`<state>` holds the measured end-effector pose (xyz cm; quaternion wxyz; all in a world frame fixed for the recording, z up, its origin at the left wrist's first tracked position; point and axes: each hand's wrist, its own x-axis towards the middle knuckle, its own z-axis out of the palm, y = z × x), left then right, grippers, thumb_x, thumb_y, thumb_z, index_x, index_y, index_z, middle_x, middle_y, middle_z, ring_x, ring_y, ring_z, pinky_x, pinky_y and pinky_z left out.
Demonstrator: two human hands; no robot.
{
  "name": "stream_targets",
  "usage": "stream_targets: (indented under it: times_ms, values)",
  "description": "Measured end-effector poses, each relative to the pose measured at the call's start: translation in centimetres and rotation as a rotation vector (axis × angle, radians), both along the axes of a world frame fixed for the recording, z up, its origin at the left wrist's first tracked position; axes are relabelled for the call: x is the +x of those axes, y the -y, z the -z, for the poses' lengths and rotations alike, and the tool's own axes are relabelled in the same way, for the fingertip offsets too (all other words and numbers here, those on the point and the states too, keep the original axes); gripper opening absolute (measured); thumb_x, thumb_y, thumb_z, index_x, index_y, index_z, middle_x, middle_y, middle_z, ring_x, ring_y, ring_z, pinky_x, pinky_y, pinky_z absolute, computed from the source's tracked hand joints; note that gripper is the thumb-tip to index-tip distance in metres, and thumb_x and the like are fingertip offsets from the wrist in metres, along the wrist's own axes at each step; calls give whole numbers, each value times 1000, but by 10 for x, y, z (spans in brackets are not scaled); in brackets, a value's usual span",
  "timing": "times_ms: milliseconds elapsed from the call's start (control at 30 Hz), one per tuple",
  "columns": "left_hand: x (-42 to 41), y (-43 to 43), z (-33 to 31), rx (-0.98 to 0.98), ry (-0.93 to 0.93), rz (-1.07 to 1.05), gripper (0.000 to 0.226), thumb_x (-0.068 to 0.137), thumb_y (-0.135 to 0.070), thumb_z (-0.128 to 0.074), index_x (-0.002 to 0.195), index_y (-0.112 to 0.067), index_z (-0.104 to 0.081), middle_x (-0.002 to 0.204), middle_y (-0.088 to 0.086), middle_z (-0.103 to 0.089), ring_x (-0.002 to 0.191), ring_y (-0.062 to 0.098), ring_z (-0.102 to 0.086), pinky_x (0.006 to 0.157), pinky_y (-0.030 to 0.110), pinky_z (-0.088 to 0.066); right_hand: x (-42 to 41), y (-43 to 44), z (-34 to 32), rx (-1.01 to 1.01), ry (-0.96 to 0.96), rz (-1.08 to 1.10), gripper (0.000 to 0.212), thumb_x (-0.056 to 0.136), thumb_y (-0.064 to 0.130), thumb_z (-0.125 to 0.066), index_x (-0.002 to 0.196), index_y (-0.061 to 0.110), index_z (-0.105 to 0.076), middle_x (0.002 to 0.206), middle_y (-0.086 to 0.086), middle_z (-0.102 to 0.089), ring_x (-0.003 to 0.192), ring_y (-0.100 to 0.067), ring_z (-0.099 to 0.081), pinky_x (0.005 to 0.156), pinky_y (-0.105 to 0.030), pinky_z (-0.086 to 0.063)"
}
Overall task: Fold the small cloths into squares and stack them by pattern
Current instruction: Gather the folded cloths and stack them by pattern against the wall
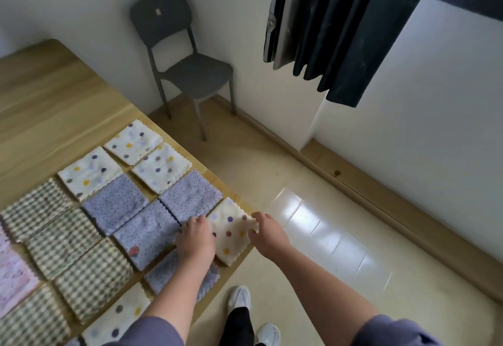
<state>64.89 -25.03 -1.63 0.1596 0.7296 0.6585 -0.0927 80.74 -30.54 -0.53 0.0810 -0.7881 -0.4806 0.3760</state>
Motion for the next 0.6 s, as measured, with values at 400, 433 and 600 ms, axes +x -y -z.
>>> stream_targets:
  times_ms: [400, 433, 600]
  values:
    - [22, -32, -13, -232, 634, -30, 17, 83, -13, -63, 78, -24, -52, 79, -8, -59, 73, 16, -56, 58, 23, -39, 38, -31, 8, 86, -376, 119, 54, 81, 21, -75, 129, 17, -51, 106, 1, -61, 92, -9, -60, 74, -12, -45]
    - [26, -35, -19, -275, 717, -61, 16, 83, -13, -65, 80, -25, -55, 78, -7, -61, 73, 15, -58, 59, 24, -40, 46, -33, 4, 80, -450, 141, 42, 80, 18, -76, 118, 15, -59, 94, 4, -64, 81, -3, -60, 68, -10, -45]
    - [52, -46, -23, -421, 1064, -448, 9, 86, -17, -68, 91, -25, -67, 87, -1, -73, 87, 18, -68, 78, 34, -54, 84, -39, -9, 78, -771, 329, 19, 85, 15, -73, 100, 5, -70, 94, -7, -73, 81, -13, -69, 73, -26, -56]
